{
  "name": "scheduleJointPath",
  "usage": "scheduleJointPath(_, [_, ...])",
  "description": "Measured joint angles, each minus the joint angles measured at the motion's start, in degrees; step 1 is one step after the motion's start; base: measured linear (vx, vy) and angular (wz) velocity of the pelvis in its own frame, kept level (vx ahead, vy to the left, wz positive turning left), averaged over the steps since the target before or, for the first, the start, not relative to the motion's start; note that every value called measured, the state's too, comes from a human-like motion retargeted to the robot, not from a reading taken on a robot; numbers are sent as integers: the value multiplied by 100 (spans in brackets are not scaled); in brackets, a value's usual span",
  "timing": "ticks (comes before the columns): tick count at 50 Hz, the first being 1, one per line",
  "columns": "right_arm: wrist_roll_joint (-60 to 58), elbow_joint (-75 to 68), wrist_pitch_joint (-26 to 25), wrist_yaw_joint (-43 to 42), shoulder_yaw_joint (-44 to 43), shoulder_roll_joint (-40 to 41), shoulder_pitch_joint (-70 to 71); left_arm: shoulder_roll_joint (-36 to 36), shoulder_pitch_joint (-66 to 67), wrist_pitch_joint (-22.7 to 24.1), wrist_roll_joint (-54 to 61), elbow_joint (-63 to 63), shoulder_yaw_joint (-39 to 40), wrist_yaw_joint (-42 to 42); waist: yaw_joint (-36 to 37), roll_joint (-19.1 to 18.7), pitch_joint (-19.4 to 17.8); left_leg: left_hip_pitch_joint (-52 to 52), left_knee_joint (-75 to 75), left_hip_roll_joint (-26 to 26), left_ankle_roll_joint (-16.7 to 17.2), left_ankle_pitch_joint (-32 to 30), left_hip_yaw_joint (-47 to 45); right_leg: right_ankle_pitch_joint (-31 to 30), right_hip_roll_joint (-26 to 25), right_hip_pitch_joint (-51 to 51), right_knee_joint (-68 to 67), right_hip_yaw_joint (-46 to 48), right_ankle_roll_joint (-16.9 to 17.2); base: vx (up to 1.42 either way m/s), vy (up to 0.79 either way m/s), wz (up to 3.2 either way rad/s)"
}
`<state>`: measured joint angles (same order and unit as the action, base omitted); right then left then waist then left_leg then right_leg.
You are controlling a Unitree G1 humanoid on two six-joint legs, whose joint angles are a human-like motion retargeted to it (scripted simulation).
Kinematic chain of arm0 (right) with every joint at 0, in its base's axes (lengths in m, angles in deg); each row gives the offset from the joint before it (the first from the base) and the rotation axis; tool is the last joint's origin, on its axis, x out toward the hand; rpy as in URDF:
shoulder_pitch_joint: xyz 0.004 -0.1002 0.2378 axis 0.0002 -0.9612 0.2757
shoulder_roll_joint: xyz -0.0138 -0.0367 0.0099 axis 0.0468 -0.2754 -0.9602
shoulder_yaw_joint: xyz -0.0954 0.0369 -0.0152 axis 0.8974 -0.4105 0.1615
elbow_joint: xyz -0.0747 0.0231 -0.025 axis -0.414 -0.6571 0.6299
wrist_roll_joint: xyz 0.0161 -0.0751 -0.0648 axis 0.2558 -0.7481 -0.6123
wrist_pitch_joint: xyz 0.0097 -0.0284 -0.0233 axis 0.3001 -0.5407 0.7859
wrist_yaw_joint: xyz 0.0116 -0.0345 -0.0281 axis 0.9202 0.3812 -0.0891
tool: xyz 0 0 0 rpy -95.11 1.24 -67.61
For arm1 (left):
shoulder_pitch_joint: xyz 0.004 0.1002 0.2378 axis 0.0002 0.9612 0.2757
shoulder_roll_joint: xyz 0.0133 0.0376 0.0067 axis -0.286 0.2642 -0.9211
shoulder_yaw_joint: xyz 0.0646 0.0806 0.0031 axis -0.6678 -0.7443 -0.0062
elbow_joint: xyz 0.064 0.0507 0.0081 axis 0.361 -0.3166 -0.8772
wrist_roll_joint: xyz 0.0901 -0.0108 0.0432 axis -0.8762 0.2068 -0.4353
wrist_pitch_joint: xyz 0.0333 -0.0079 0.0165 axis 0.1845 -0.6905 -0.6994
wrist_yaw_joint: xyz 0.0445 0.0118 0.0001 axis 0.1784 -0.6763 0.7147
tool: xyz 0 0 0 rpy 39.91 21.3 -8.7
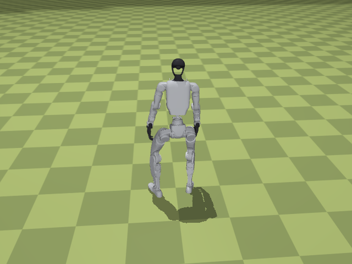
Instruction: In place motions
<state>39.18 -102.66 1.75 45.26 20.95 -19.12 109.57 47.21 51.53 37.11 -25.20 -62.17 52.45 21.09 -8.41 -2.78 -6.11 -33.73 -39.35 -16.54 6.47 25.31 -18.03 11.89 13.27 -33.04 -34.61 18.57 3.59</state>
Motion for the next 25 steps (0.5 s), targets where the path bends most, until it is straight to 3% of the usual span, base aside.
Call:
scheduleJointPath(5, [-208, -405, -320, 217, -324, -59, 1026, -173, -1022, -496, -183, 301, -92, -134, 377, 108, -291, -675, -1251, -201, -51, 506, 230, 529, -66, -643, -1182, -360, 33, -16, -7, -1])
scheduleJointPath(10, [377, -399, -216, 226, -396, 30, 1173, 118, -1195, -383, 60, 701, 139, -314, 385, 147, -386, -312, -1312, -105, -59, 541, 274, 633, 10, -323, -1355, -446, 65, 9, 2, 9])
scheduleJointPath(18, [-133, -242, 312, 550, 614, -172, 44, 522, 94, -177, -251, 598, 212, -785, 350, 159, 53, 1322, 1615, 300, 33, -853, -303, -649, -38, 1062, 1245, -109, 0, 20, -2, -7])
scheduleJointPath(23, [-1631, -475, 500, 730, 1412, -511, -817, 676, 1276, -20, -489, 65, 148, -787, 257, 88, 178, 2648, 3412, 619, 139, -1592, -556, -1424, -259, 2354, 3030, 328, 4, 24, 1, -26])
scheduleJointPath(25, [-2314, -599, 561, 705, 1625, -604, -1127, 744, 1750, -30, -793, -121, 228, -643, 157, 61, 311, 3102, 3932, 763, 201, -1699, -786, -1534, -357, 2818, 3546, 682, 150, 33, 5, -18])
